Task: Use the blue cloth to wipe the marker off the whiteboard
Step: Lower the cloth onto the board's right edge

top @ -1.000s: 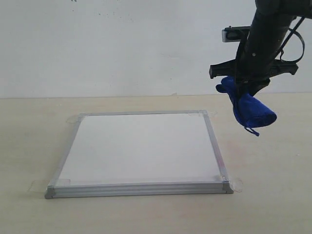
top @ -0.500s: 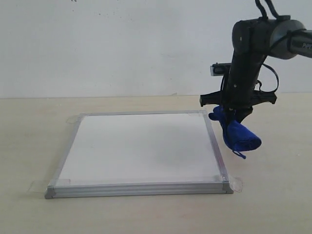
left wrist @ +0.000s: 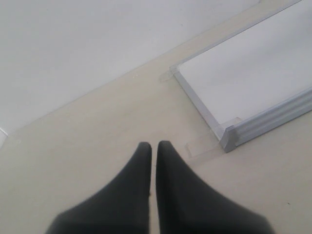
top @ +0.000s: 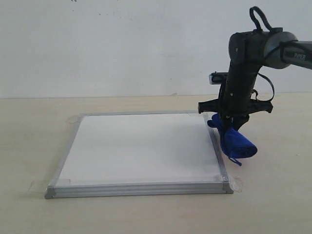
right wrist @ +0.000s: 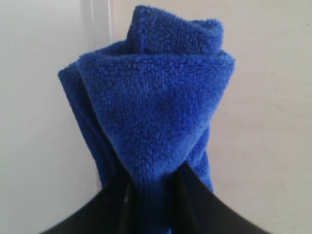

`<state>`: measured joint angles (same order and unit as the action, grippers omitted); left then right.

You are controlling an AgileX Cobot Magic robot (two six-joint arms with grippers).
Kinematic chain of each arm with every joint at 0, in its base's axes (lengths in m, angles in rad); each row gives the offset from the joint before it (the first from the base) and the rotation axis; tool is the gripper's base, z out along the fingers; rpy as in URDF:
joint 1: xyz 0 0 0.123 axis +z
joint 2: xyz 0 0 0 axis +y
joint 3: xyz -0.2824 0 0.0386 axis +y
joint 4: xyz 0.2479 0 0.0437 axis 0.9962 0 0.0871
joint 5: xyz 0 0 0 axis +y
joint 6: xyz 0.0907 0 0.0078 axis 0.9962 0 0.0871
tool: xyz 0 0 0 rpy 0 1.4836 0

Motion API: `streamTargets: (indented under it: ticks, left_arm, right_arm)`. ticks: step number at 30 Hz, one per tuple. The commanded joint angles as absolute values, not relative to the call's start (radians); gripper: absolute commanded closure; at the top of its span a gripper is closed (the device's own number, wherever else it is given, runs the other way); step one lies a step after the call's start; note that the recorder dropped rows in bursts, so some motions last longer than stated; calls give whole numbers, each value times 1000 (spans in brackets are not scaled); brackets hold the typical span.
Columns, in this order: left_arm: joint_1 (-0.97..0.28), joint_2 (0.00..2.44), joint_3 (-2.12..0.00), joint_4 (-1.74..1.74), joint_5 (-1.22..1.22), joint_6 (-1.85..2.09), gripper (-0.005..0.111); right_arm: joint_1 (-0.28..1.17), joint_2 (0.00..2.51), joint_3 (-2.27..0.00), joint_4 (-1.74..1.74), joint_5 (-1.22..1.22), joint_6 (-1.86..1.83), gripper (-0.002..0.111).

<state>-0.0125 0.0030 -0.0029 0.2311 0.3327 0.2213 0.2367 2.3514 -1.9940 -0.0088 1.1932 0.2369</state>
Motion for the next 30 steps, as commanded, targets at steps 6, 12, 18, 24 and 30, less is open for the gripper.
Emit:
streamTargets:
  ticks: [6, 12, 18, 24, 30]
  left_arm:
    - [-10, 0, 0, 229, 330, 227, 103]
    - [-10, 0, 0, 229, 330, 227, 103]
    - [-10, 0, 0, 229, 330, 227, 103]
    - [-10, 0, 0, 229, 330, 227, 103]
    - [-10, 0, 0, 229, 330, 227, 103]
  right_arm:
    - [229, 2383, -2001, -14, 1172, 226, 109]
    - [229, 2383, -2001, -14, 1180, 231, 109]
    - [229, 2383, -2001, -14, 1207, 233, 101]
    - [229, 2383, -2001, -14, 1221, 233, 60]
    - [229, 2383, -2001, -9, 1221, 256, 49]
